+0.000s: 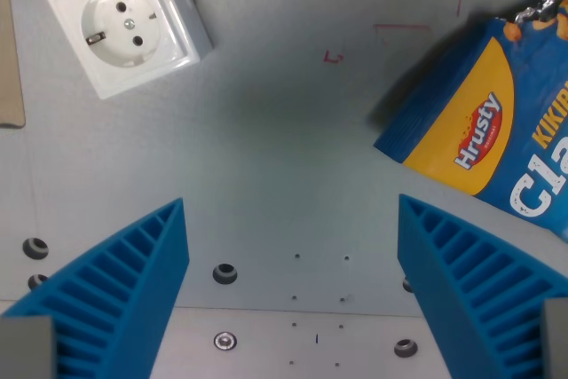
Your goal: Rotate around base positive x
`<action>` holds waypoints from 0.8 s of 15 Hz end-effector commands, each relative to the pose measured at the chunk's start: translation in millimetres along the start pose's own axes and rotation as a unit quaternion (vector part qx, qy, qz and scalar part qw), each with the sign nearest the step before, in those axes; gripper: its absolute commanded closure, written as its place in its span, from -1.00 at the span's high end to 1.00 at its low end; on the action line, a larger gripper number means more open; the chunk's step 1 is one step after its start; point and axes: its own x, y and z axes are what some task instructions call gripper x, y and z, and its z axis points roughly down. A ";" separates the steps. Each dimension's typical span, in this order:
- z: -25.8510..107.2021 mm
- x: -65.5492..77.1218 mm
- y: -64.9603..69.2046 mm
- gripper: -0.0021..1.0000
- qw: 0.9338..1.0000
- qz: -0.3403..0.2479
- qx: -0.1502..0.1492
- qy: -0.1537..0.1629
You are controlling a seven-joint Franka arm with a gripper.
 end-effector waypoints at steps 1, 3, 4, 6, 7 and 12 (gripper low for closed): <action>-2.1 0.2 0.0 1.00 1.000 0.000 0.006 0.003; -2.1 0.2 0.0 1.00 1.000 0.000 0.020 0.004; -2.1 0.2 0.0 1.00 1.000 0.000 0.026 0.005; -2.1 0.2 0.0 1.00 0.999 0.000 0.040 0.006; -2.1 0.2 0.0 1.00 0.999 0.000 0.046 0.007; -2.1 0.2 0.0 1.00 0.997 -0.001 0.079 0.010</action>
